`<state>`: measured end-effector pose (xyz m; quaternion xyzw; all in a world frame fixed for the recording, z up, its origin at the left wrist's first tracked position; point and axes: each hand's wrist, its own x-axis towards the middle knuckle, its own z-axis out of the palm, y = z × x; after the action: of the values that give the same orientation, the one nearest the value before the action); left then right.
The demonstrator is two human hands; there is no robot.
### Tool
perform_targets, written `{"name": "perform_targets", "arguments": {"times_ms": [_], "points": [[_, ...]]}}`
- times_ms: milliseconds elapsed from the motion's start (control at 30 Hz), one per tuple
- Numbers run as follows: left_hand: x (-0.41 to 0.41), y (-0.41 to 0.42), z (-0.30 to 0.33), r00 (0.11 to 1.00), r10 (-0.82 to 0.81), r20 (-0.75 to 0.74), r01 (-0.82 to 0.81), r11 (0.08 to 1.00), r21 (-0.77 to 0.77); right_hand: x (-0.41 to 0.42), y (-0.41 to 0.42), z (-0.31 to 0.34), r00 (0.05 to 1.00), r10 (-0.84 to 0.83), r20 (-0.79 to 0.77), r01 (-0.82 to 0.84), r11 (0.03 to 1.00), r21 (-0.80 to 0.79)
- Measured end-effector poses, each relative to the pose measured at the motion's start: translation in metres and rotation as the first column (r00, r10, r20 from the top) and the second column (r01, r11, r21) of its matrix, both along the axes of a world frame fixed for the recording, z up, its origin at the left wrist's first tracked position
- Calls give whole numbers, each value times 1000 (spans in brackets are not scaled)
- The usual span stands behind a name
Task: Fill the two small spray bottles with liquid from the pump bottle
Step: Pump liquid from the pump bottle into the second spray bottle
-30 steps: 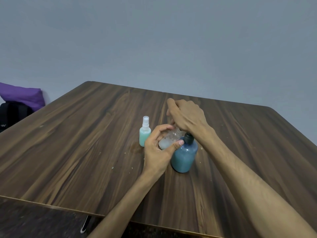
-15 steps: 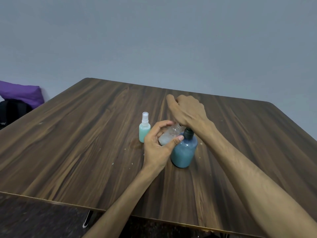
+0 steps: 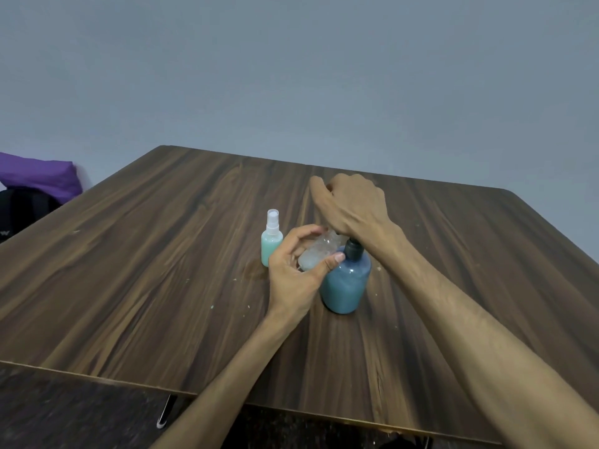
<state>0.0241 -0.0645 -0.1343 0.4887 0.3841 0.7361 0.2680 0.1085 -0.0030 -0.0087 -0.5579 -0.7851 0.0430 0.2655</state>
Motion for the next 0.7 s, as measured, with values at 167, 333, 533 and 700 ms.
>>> {"name": "perform_targets", "arguments": {"times_ms": [167, 333, 533, 700], "points": [[0, 0, 0, 1000, 3, 1, -3, 1000, 8, 0, 1, 0, 1000, -6, -29, 7, 999, 37], [-1, -3, 1, 1000, 15, 1, -15, 1000, 12, 1, -3, 2, 999, -12, -45, 15, 997, 73], [1, -4, 1, 1000, -4, -7, 4, 1000, 11, 2, -1, 0, 998, -13, -63, 18, 997, 69], [1, -2, 2, 1000, 12, -2, -12, 999, 31, 1, 1, -2, 1000, -14, -3, 14, 999, 46]]}}
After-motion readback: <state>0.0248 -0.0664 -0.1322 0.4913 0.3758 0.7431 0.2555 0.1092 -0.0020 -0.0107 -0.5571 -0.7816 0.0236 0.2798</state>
